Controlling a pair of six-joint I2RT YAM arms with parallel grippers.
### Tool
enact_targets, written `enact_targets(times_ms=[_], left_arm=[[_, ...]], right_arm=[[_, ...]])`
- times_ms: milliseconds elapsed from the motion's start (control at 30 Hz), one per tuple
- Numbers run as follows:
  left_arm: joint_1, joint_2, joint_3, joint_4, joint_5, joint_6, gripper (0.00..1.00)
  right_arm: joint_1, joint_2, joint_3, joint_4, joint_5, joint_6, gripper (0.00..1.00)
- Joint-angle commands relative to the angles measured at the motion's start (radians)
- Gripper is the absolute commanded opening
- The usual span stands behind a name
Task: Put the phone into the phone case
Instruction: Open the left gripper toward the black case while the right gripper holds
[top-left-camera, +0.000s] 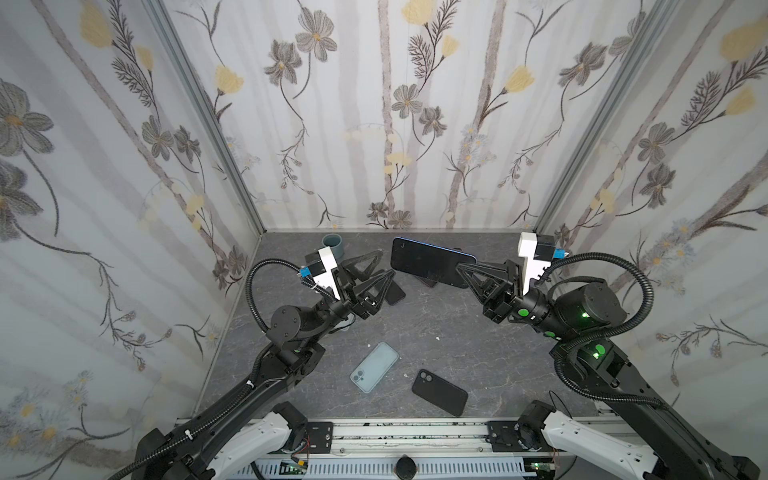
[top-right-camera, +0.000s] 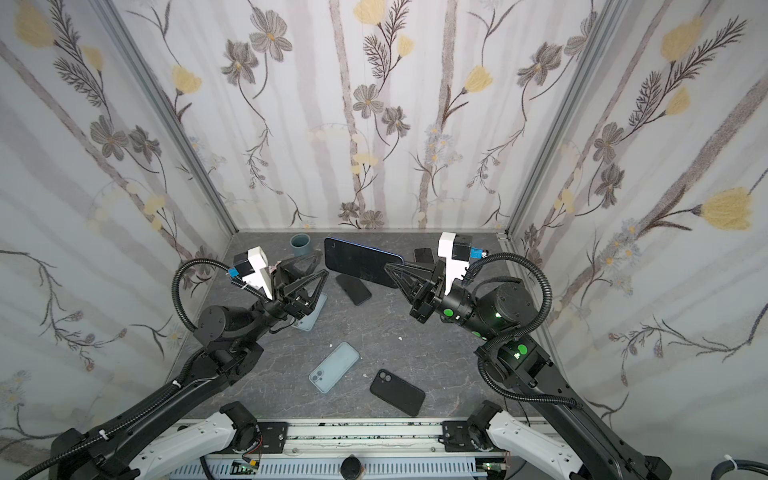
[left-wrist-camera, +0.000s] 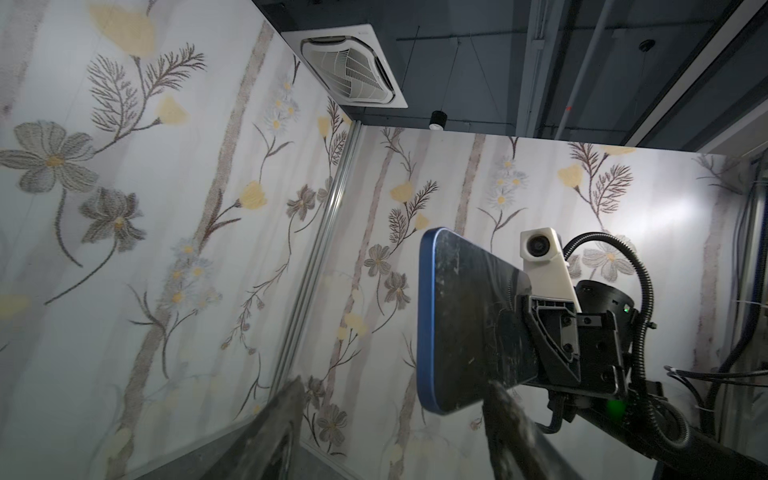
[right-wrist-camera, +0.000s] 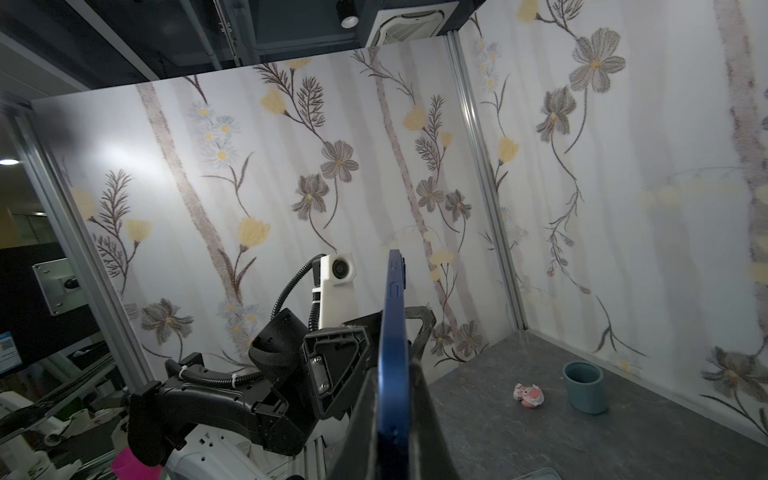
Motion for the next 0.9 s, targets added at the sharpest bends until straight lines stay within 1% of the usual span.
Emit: enact_targets(times_ms=[0,33,133,333,467,567,667,767,867], left_arm=[[-0.001,0.007,0.044,-0.196,-0.076,0.163,0.69],[-0.002,0.014,0.055,-0.247,-0.082,0.198,0.69],[-0.023,0.026,0.057,-0.349,-0.085,0.309,0.69],[-0.123,0.068,0.043,-0.465,-0.091,0.508,0.68],[-0.18,0.109,0.03,-0.48,-0.067,0.596,0.67],[-0.215,0.145,0.02,-0.478,-0.021,0.658,0.67],[-0.273,0.194,0.025,-0.527,-0.005,0.784,0.65],[-0.342,0.249,0.034,-0.604,-0.028,0.941,0.65],[-0.383,0.308,0.041,-0.651,-0.025,1.012,0.64]], right_arm=[[0.0,-0.021,0.022,-0.069,0.216,-0.044,0.0],[0.0,-0.028,0.026,-0.105,0.277,-0.053,0.0],[-0.001,-0.047,0.029,-0.191,0.409,-0.082,0.0],[-0.004,-0.072,0.039,-0.299,0.536,-0.117,0.0],[-0.006,-0.094,0.041,-0.321,0.58,-0.128,0.0],[-0.006,-0.106,0.042,-0.324,0.602,-0.141,0.0],[-0.006,-0.109,0.05,-0.335,0.626,-0.152,0.0],[-0.006,-0.115,0.053,-0.338,0.643,-0.161,0.0],[-0.007,-0.122,0.052,-0.343,0.655,-0.165,0.0]])
